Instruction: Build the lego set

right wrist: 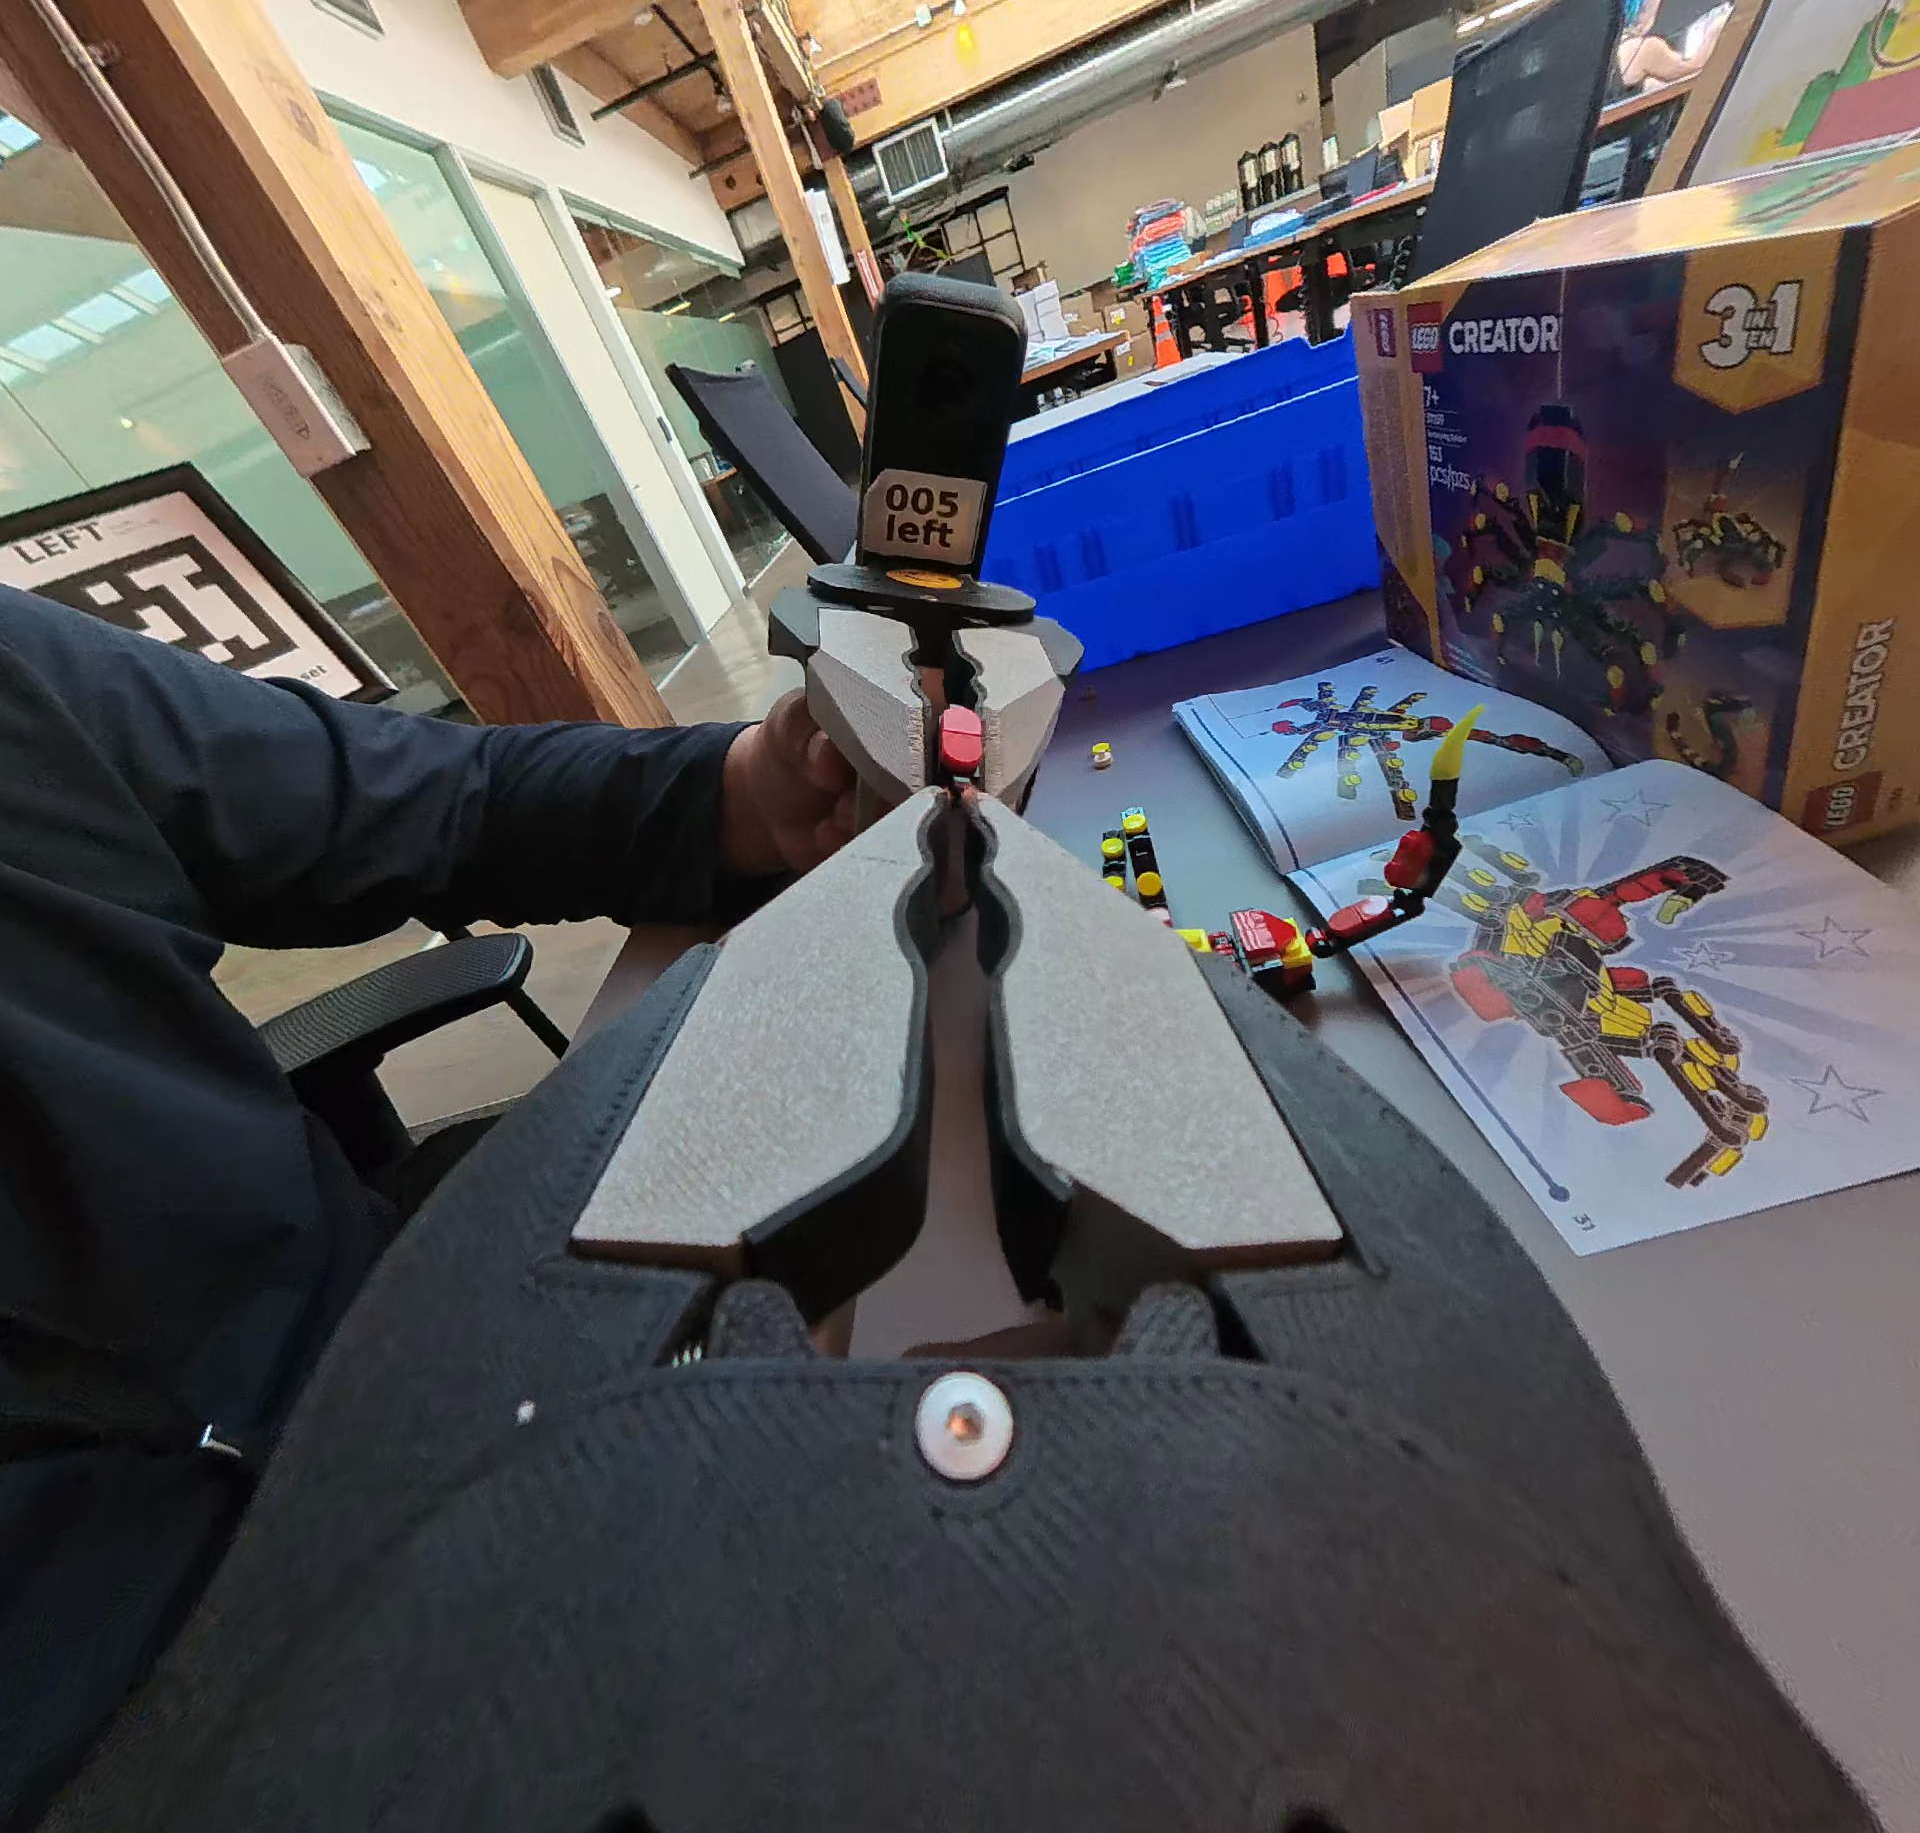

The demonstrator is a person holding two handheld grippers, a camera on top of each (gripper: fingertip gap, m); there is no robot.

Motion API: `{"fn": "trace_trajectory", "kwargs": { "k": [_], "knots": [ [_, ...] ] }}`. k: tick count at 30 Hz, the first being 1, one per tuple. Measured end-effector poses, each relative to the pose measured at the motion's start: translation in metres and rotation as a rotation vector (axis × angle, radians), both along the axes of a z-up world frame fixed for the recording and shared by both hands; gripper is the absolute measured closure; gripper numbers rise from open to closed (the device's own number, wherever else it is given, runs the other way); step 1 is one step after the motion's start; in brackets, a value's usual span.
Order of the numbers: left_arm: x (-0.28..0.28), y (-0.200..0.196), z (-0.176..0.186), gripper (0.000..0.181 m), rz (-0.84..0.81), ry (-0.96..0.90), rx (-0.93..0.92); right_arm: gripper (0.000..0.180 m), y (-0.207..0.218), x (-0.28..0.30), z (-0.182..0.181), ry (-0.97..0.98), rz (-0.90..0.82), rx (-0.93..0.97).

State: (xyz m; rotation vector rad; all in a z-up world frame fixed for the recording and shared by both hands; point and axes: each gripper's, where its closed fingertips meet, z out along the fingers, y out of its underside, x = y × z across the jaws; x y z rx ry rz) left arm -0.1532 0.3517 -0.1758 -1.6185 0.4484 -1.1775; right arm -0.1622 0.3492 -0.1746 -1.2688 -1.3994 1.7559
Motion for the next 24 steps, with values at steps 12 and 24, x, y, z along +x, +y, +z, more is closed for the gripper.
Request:
{"fn": "trace_trajectory", "kwargs": {
  "k": [12,24],
  "knots": [
    [-0.0034,-0.0001,-0.006,0.176,0.01,-0.016,-0.061,0.18,0.0011,-0.0035,-0.0044,-0.044,-0.022,-0.046],
    [-0.005,0.0018,-0.0063,0.176,0.028,-0.001,-0.059,0.18,0.0043,-0.0051,-0.003,-0.042,-0.06,-0.08]
  ]
}}
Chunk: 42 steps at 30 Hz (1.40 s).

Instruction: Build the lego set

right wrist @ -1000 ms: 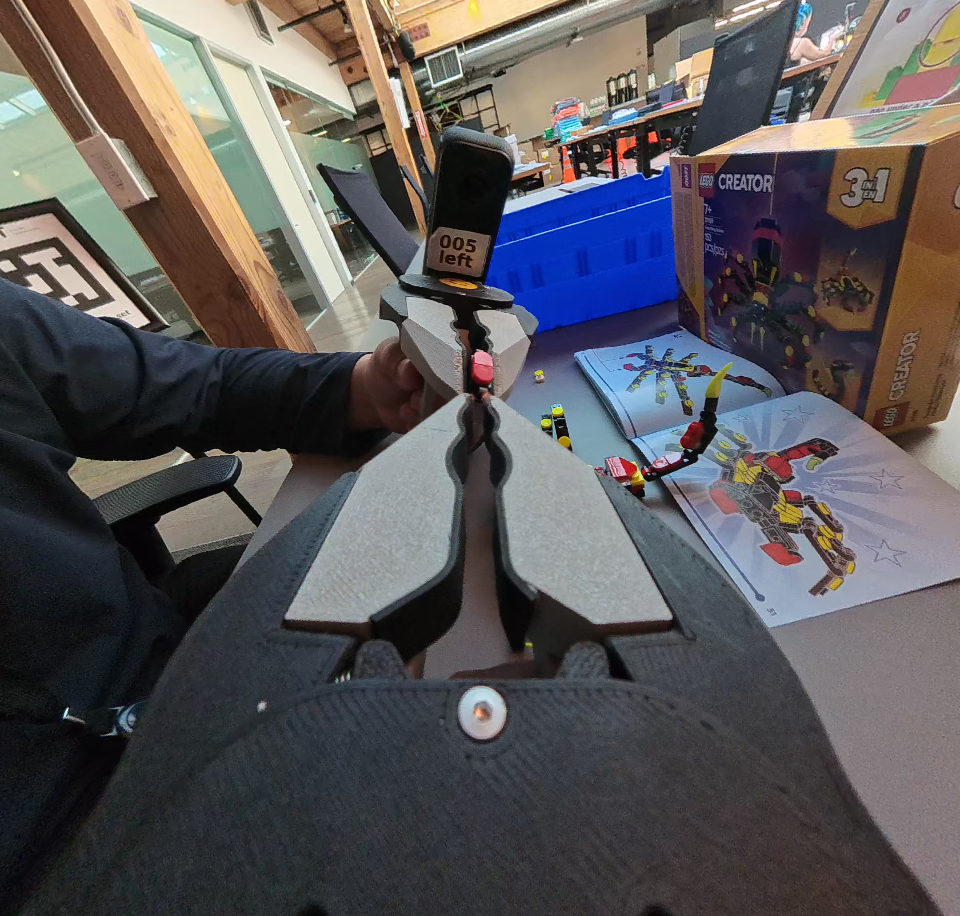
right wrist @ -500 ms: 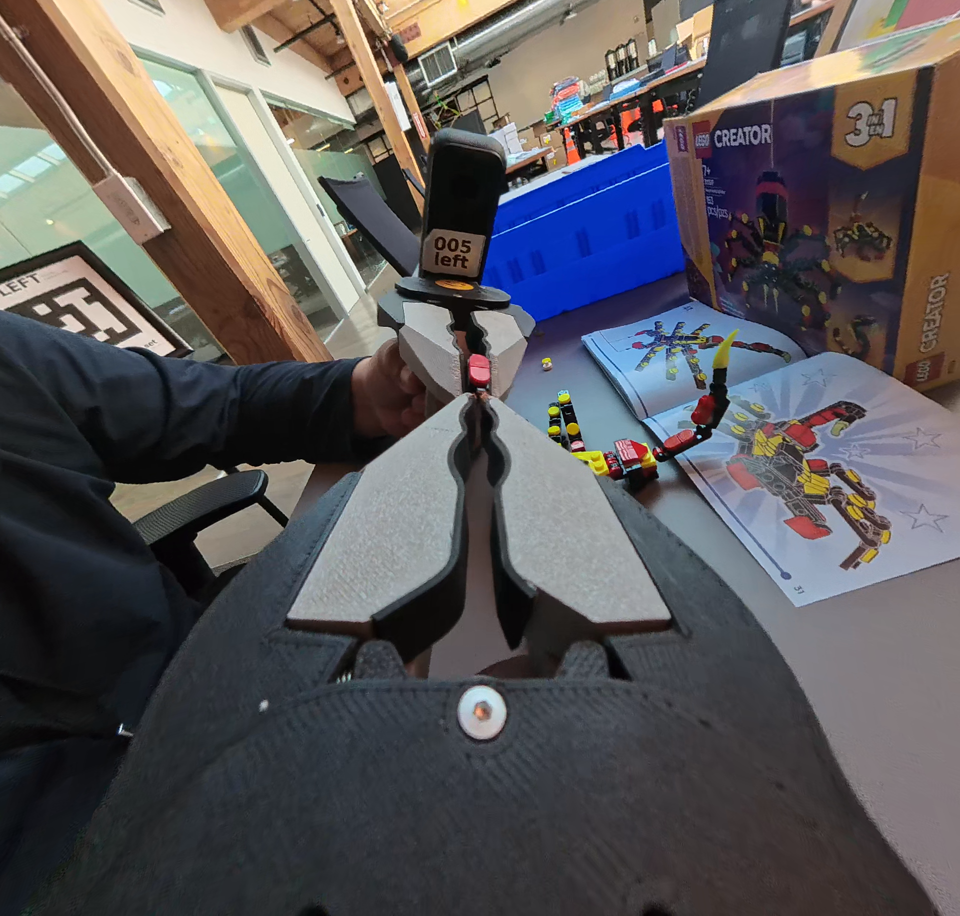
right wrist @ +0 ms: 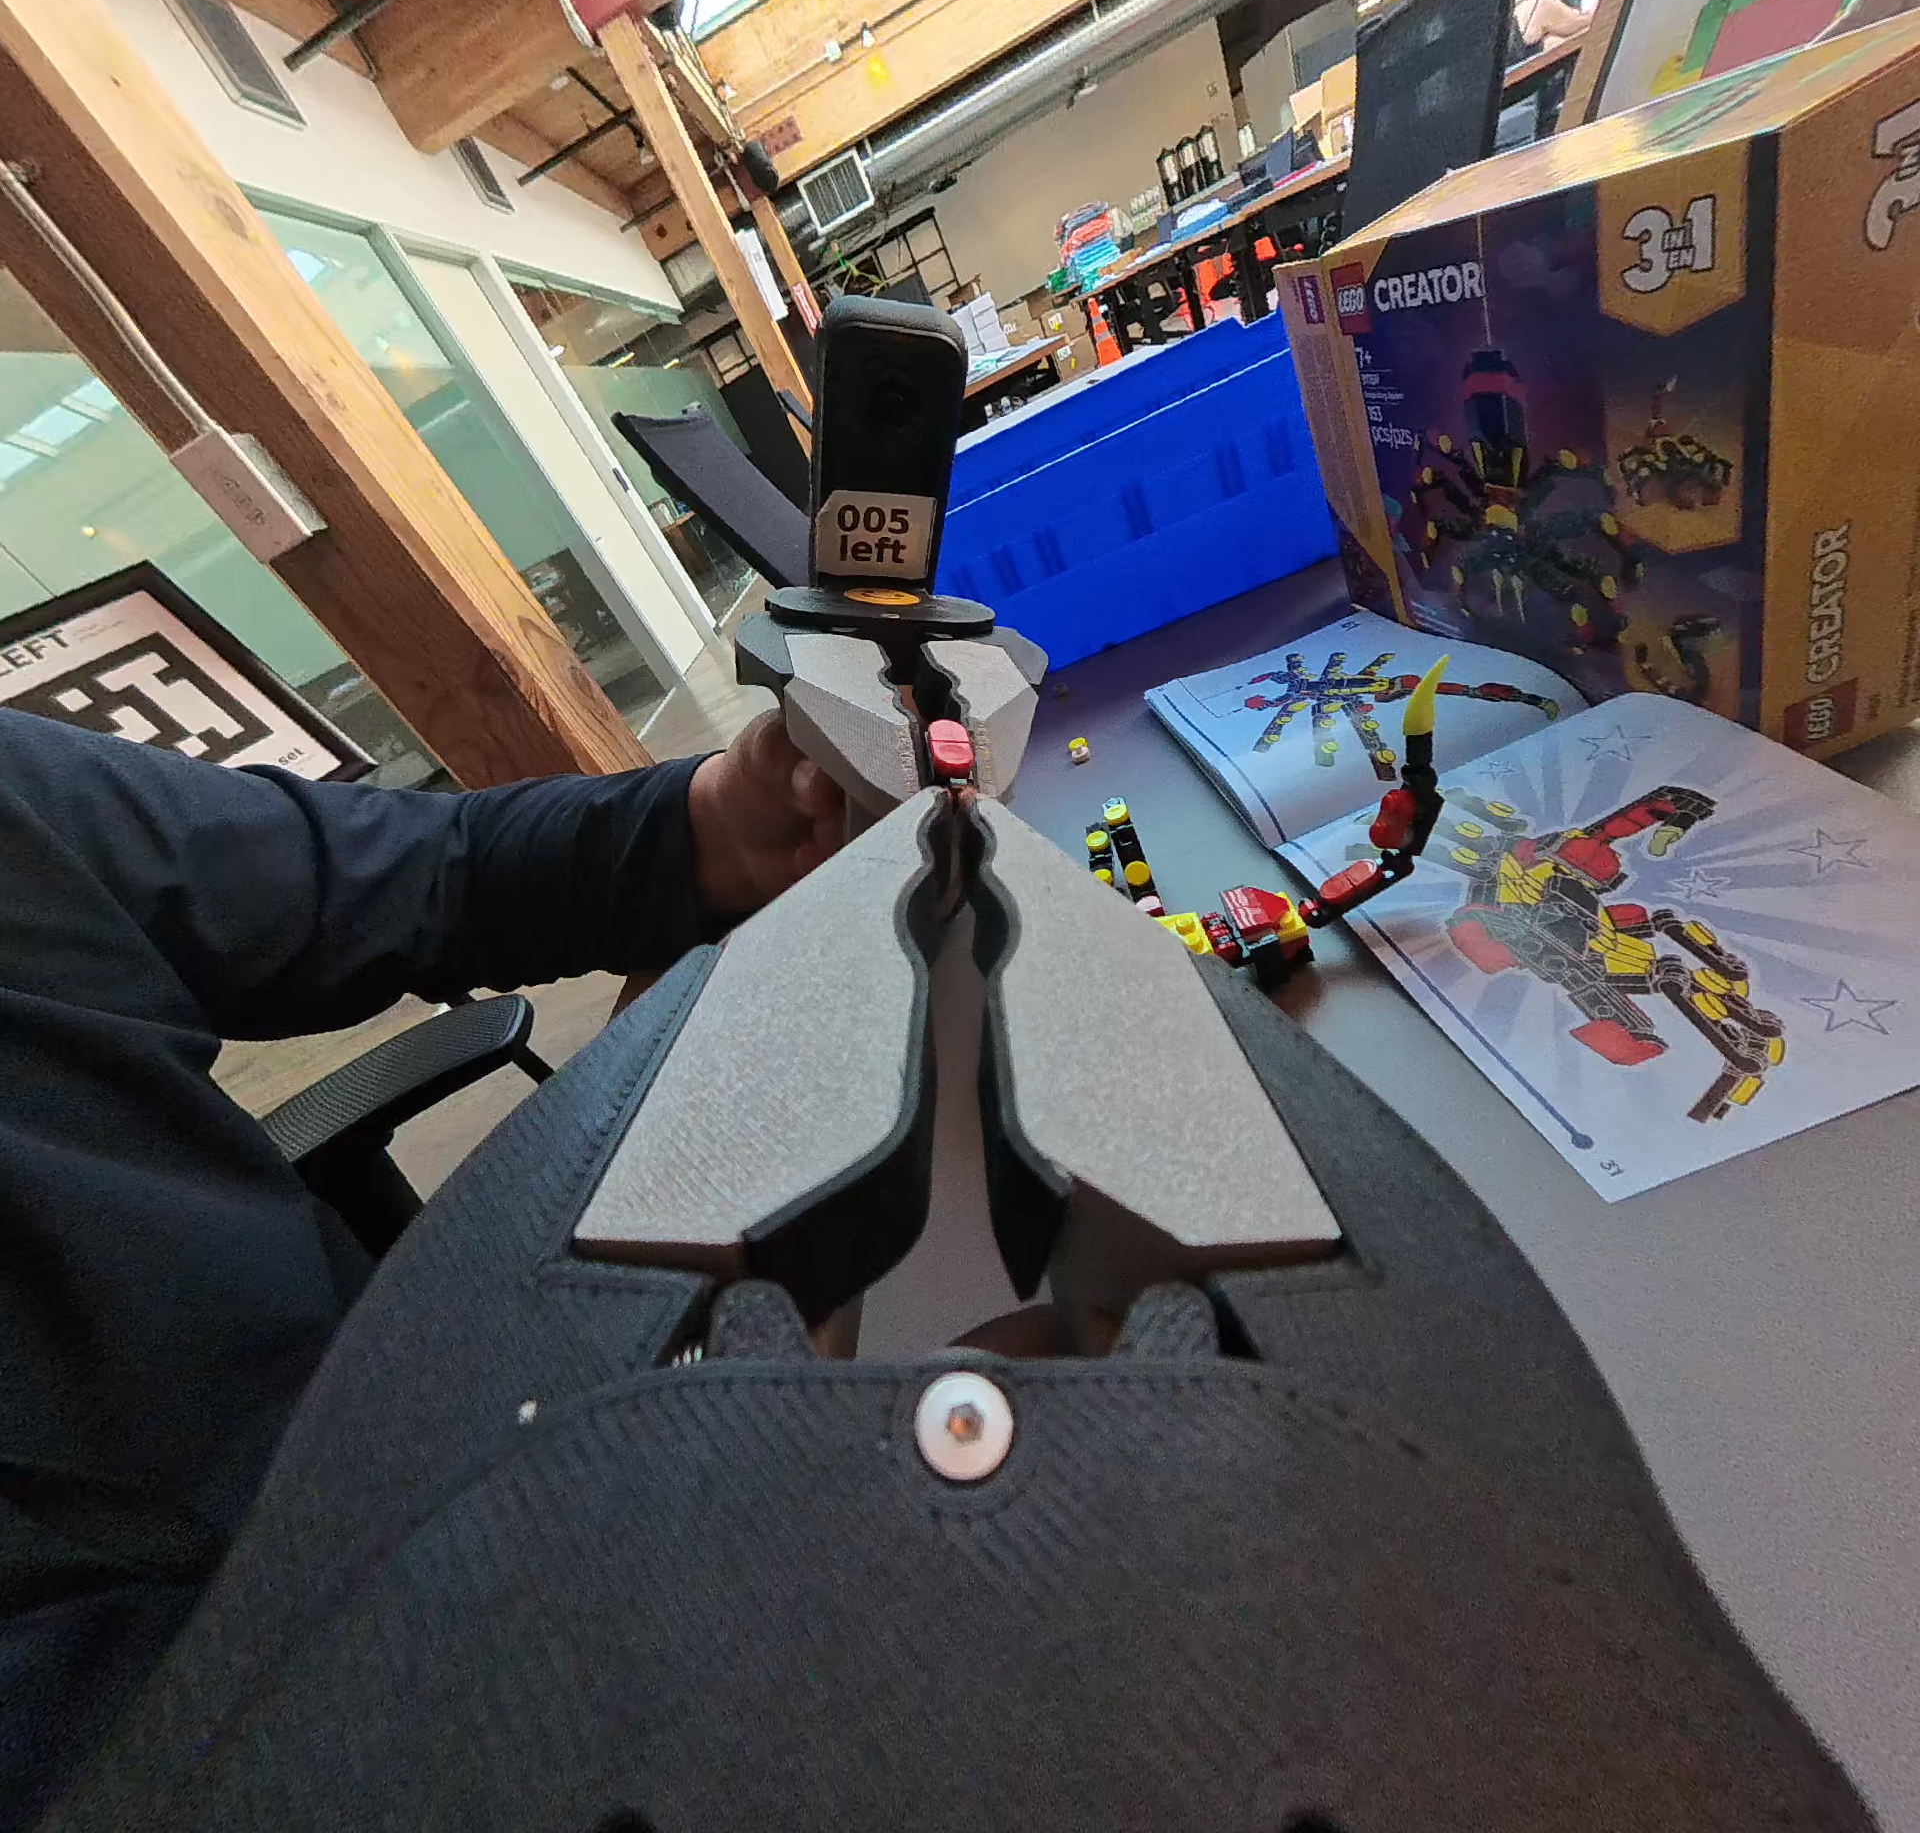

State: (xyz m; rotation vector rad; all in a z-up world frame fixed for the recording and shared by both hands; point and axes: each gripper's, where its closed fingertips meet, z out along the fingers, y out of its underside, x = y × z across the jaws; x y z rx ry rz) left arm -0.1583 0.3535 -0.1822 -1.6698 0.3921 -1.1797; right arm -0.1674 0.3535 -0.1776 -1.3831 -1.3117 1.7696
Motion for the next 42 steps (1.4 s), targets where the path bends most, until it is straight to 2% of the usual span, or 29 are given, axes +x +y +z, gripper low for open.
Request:
{"fn": "trace_trajectory", "kwargs": {
  "k": [10,16,19,21,27,42],
  "knots": [
    [-0.001,0.001,0.001,0.176,0.009,-0.031,-0.012,0.18,0.001,-0.001,0.002,0.01,-0.016,-0.003],
    [0.004,0.0,0.003,0.176,-0.024,-0.083,-0.02,0.18,-0.001,0.004,0.001,0.015,-0.002,0.231],
    [0.004,0.0,0.003,0.176,-0.027,-0.095,-0.025,0.18,-0.002,0.004,0.0,0.01,-0.005,0.252],
    [0.004,0.001,0.003,0.176,-0.022,-0.101,-0.03,0.18,-0.001,0.004,-0.001,0.007,0.009,0.21],
    [0.002,0.002,0.004,0.176,-0.02,-0.132,-0.044,0.18,0.012,0.008,0.009,0.049,0.077,-0.137],
    [0.005,0.002,0.005,0.176,-0.029,-0.14,-0.046,0.178,0.003,0.006,0.006,0.018,0.191,-0.346]
  ]
}}
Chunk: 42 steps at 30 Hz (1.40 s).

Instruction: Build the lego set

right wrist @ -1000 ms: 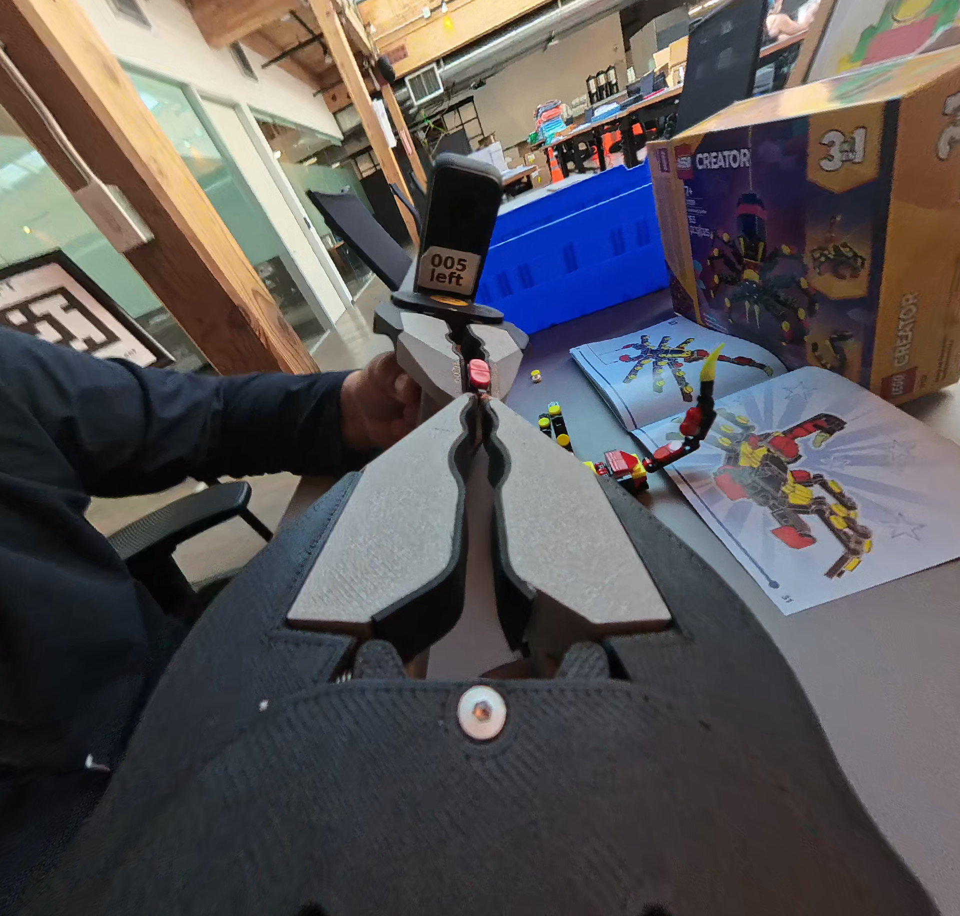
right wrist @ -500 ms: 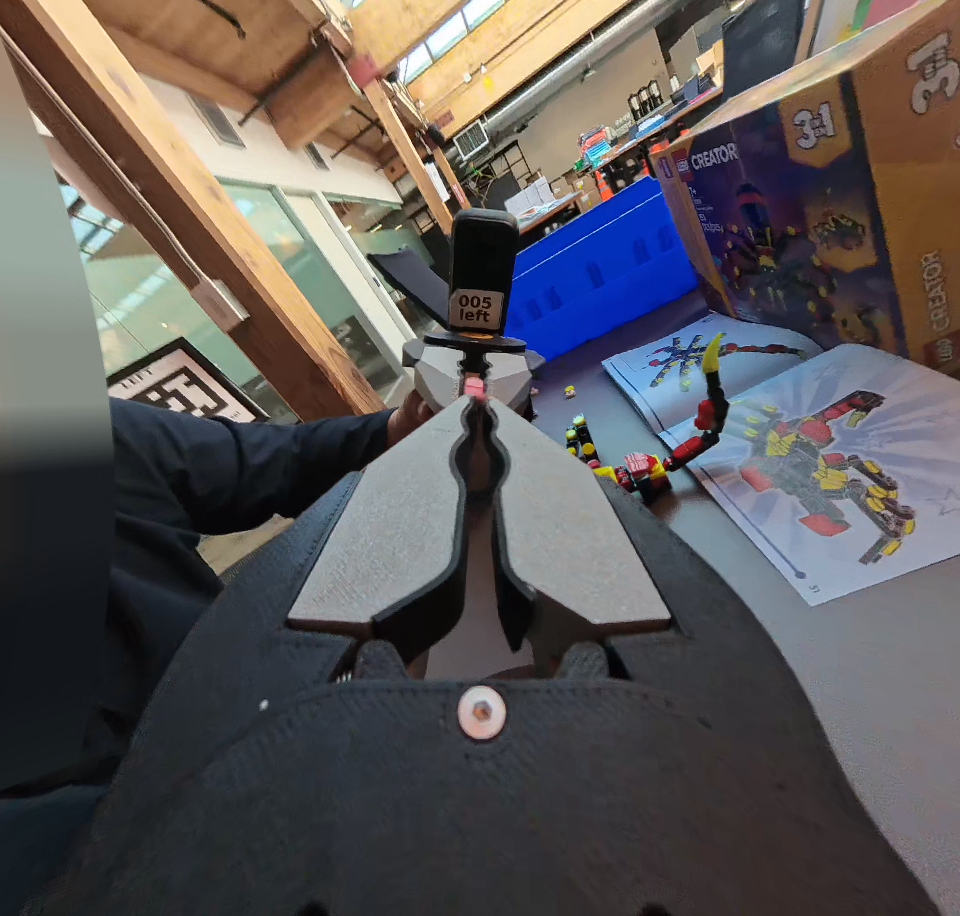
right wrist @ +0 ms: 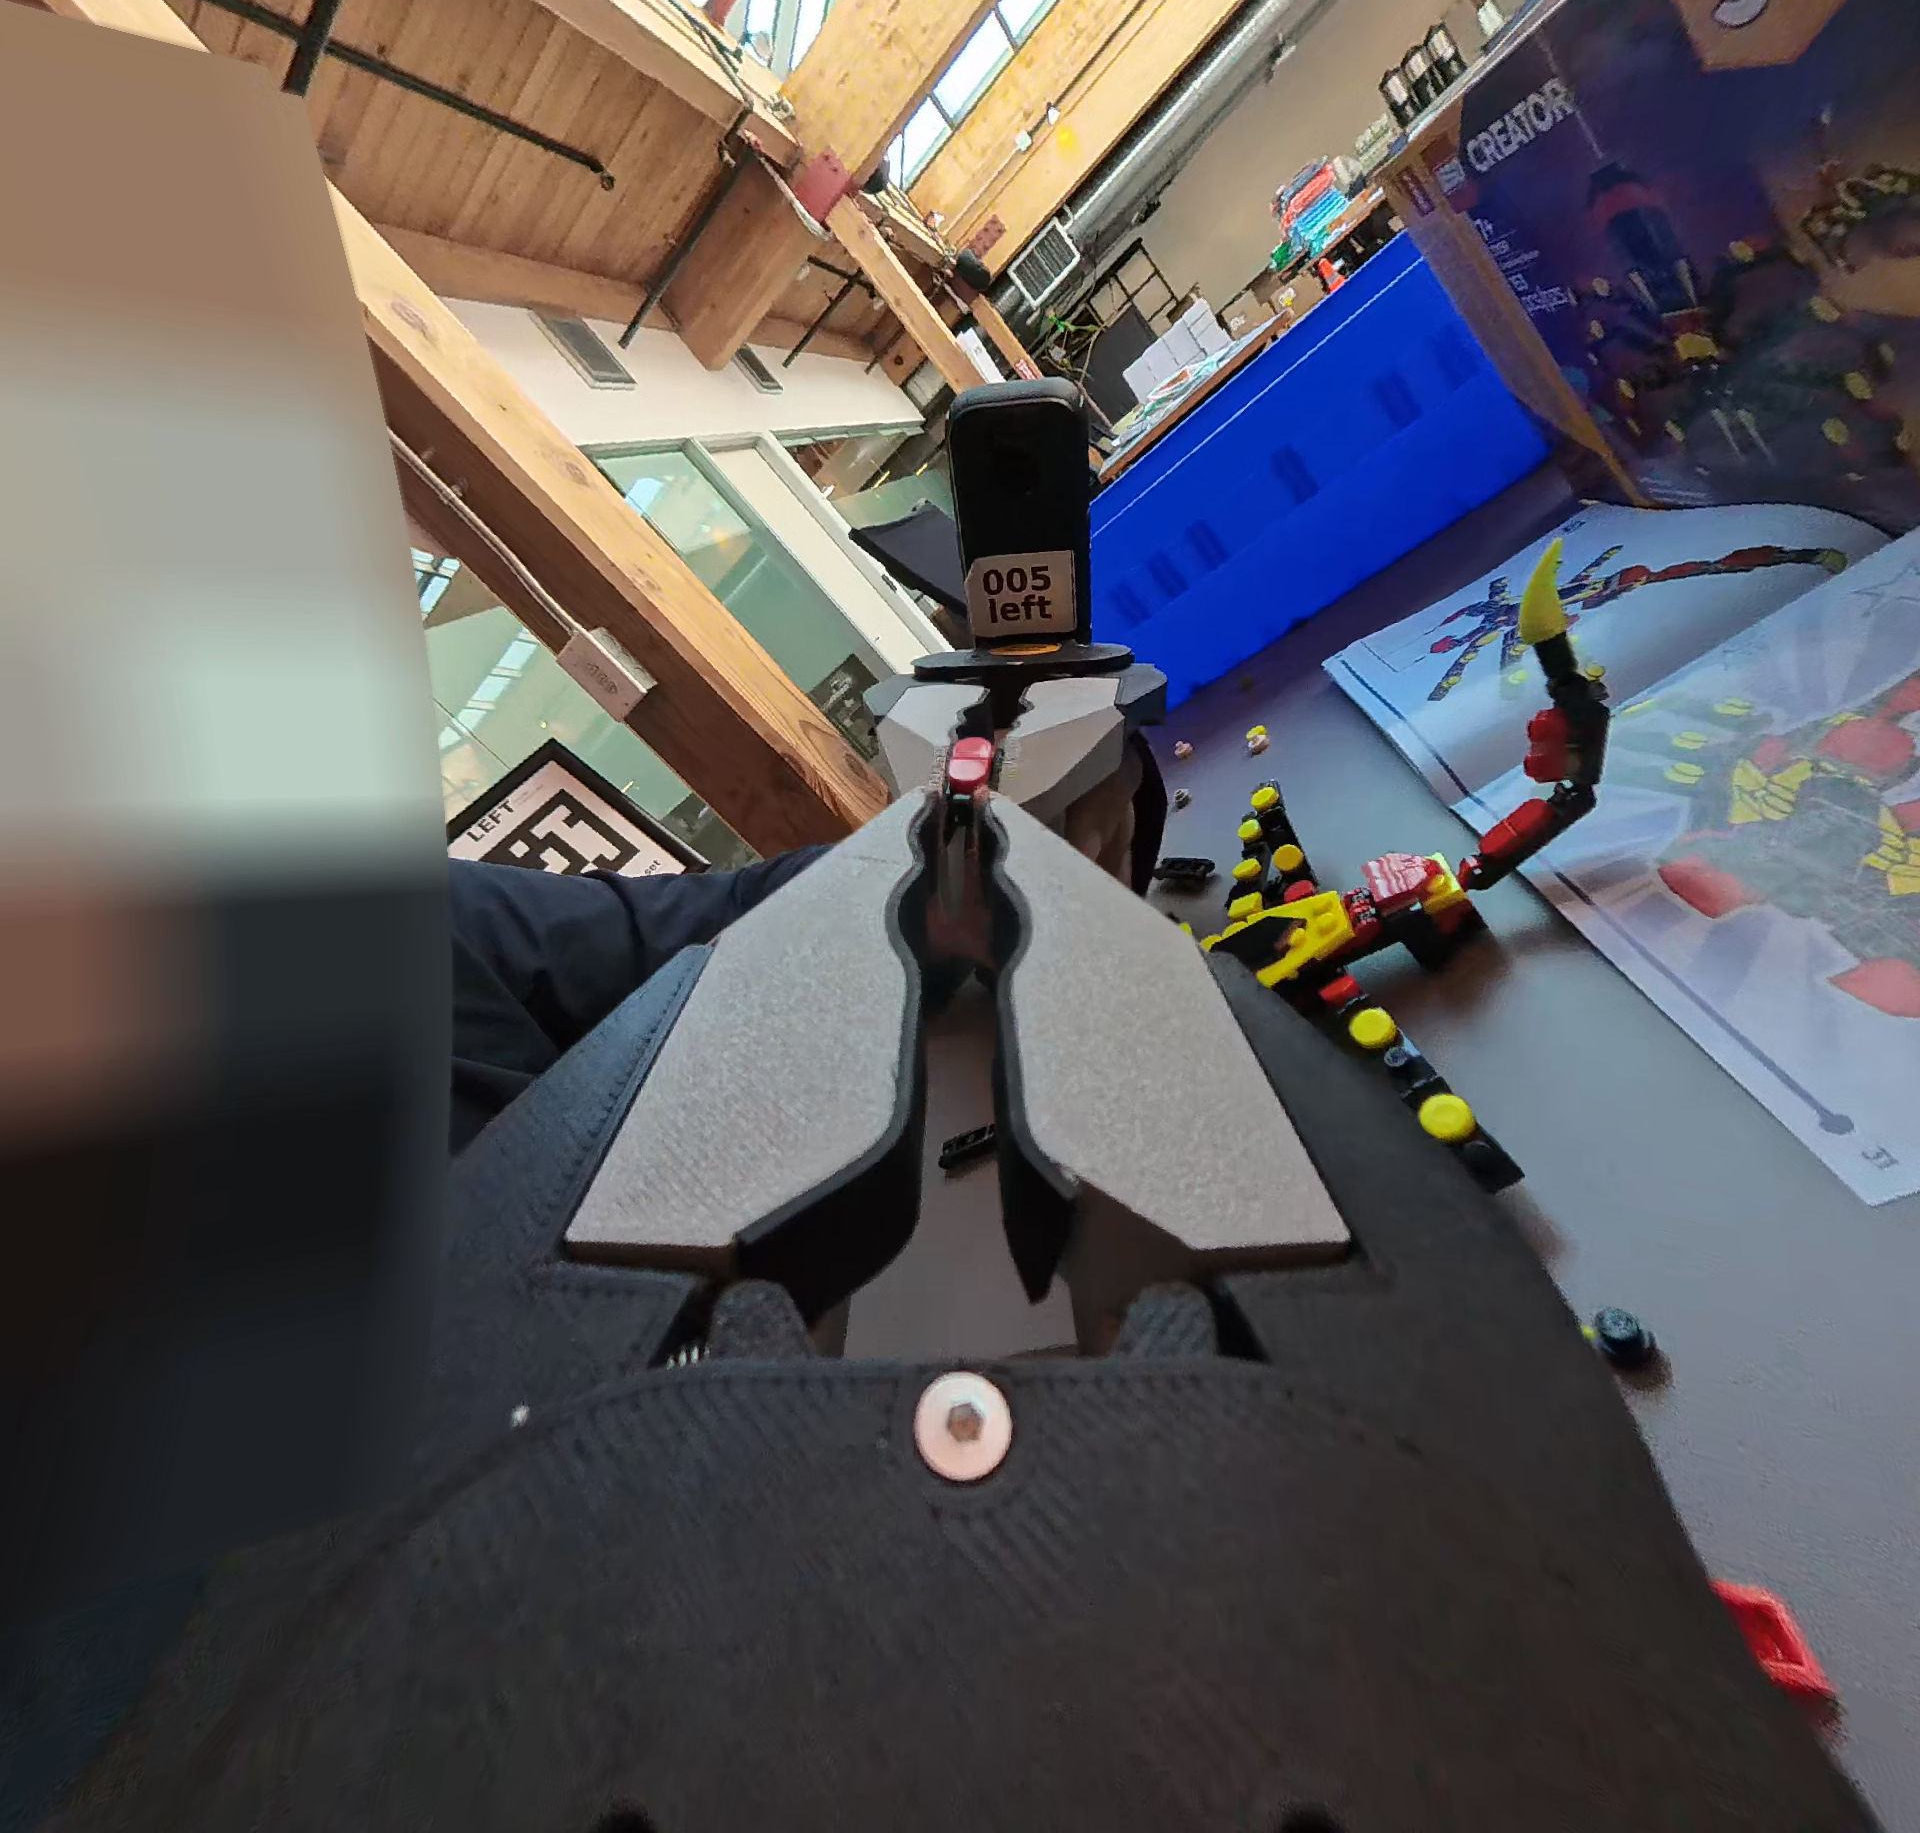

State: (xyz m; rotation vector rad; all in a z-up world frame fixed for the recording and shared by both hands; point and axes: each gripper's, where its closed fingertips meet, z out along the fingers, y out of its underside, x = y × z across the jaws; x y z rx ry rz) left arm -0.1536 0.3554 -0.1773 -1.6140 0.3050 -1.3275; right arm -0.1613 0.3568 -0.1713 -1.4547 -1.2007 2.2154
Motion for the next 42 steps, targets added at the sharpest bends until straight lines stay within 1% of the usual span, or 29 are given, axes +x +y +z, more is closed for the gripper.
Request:
{"fn": "trace_trajectory", "kwargs": {
  "k": [15,23,28,32,42],
  "knots": [
    [-0.001,0.0,0.003,0.176,0.021,0.019,0.04,0.18,-0.004,-0.001,-0.005,-0.019,-0.016,0.117],
    [0.002,-0.002,0.003,0.176,0.033,0.098,0.104,0.18,-0.008,0.001,-0.003,0.008,-0.021,0.168],
    [0.003,-0.006,0.003,0.176,0.011,0.098,0.113,0.18,-0.011,0.001,-0.003,0.017,-0.07,0.324],
    [0.001,-0.005,0.004,0.176,0.031,0.09,0.105,0.18,-0.01,-0.001,-0.002,0.013,-0.135,0.385],
    [-0.002,-0.002,0.003,0.176,0.05,0.081,0.082,0.18,-0.006,-0.005,-0.001,0.004,-0.181,0.365]
  ]
}}
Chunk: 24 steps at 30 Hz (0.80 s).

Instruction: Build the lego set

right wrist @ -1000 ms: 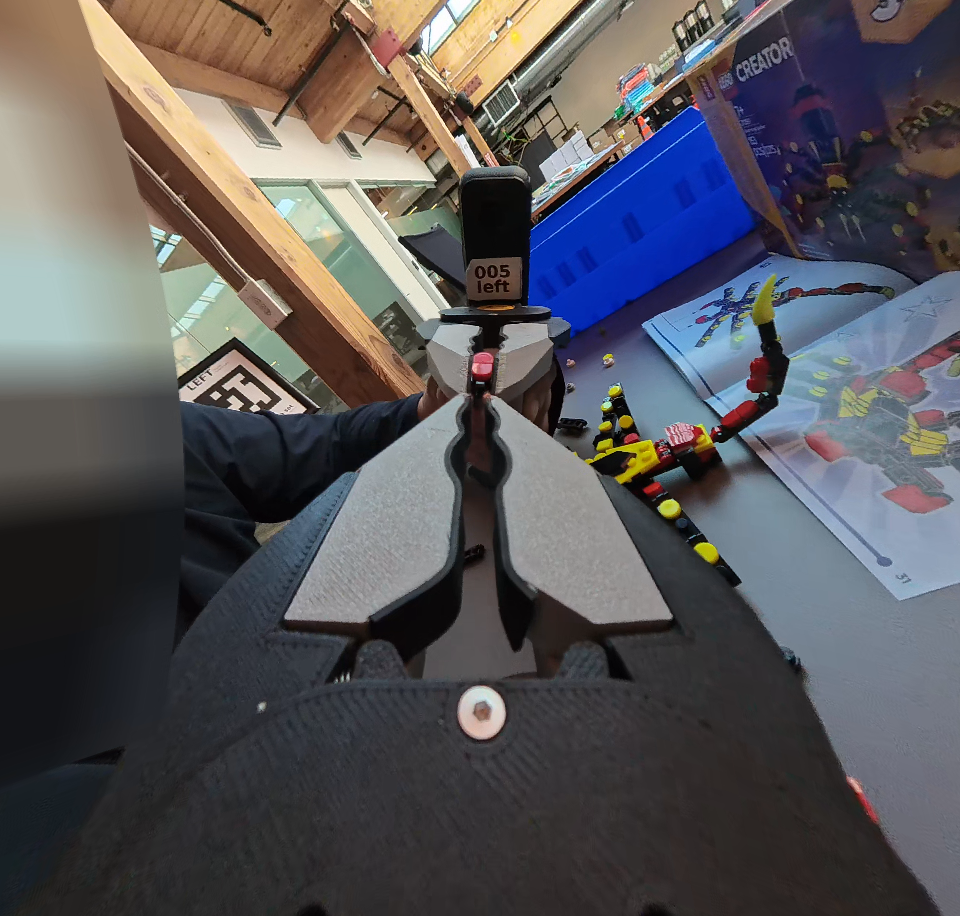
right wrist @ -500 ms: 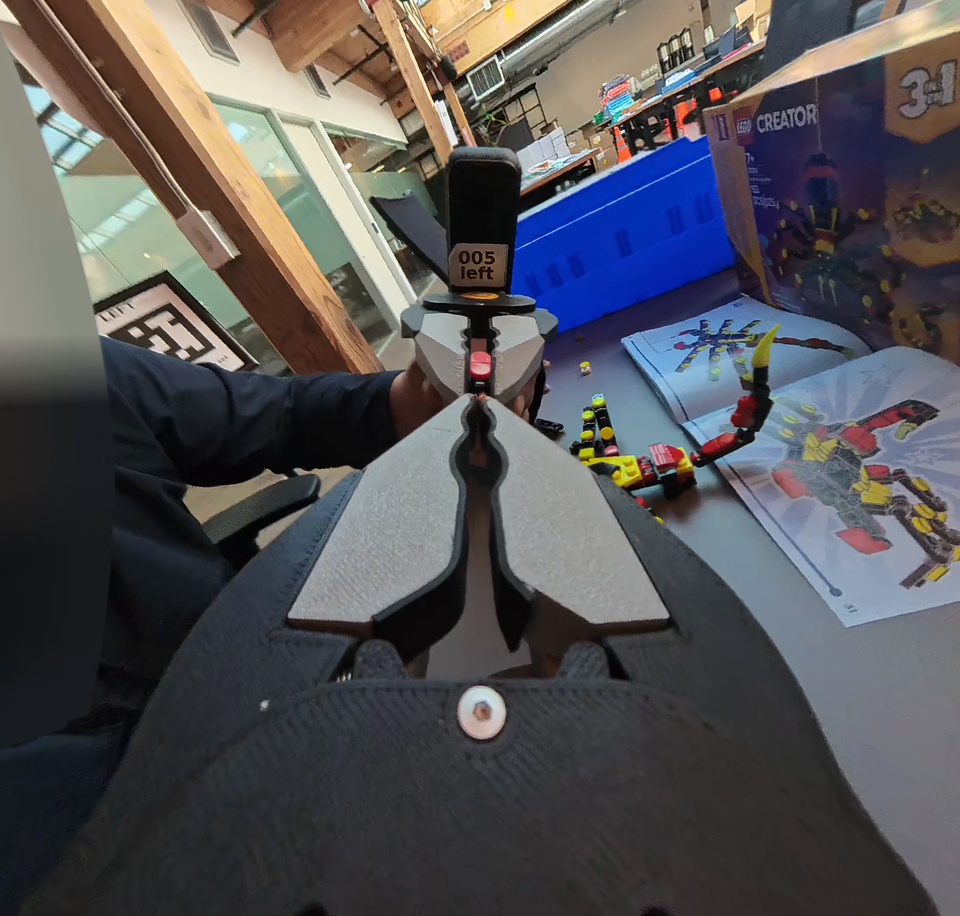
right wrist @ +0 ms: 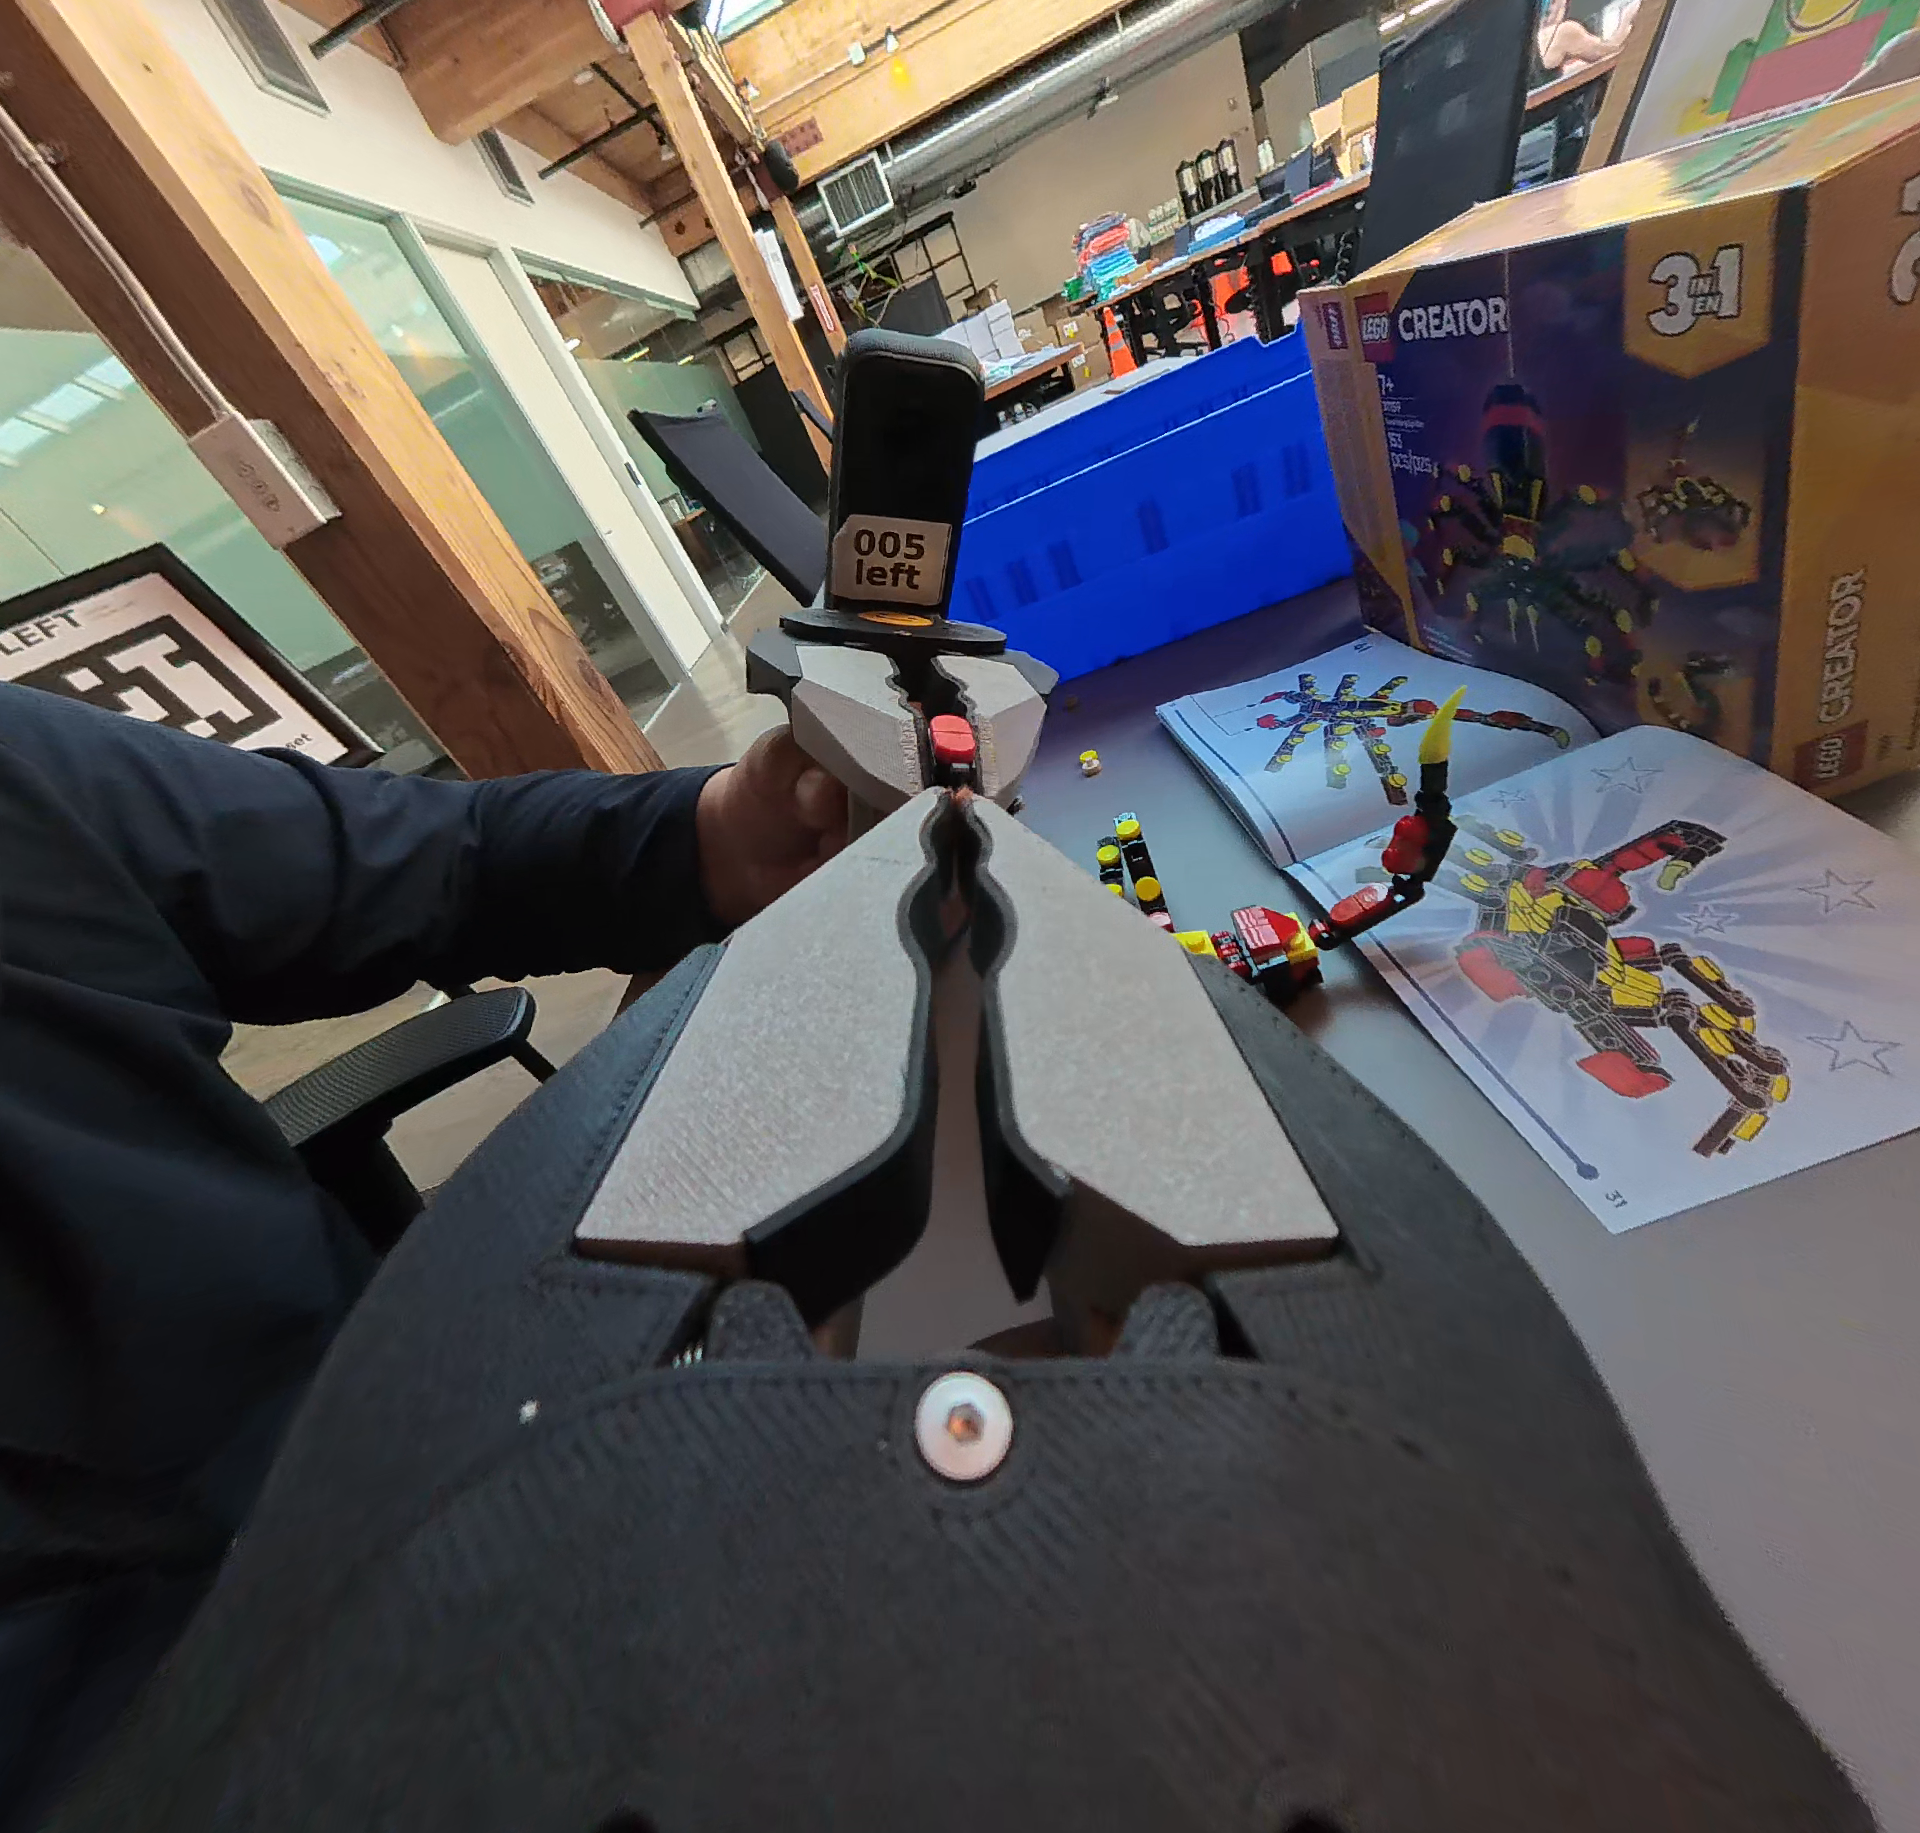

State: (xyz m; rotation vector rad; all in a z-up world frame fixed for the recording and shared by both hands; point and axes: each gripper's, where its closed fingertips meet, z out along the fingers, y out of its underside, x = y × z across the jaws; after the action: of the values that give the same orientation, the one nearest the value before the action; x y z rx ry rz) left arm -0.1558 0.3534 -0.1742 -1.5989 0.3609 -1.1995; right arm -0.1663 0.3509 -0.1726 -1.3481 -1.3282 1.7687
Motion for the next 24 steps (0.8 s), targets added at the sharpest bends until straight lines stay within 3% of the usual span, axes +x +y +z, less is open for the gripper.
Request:
{"fn": "trace_trajectory", "kwargs": {
  "k": [24],
  "knots": [
    [-0.0045,0.0063,-0.0087,0.176,0.028,0.003,-0.063,0.18,0.0079,-0.0056,-0.0058,-0.02,-0.053,-0.019]
  ]
}}
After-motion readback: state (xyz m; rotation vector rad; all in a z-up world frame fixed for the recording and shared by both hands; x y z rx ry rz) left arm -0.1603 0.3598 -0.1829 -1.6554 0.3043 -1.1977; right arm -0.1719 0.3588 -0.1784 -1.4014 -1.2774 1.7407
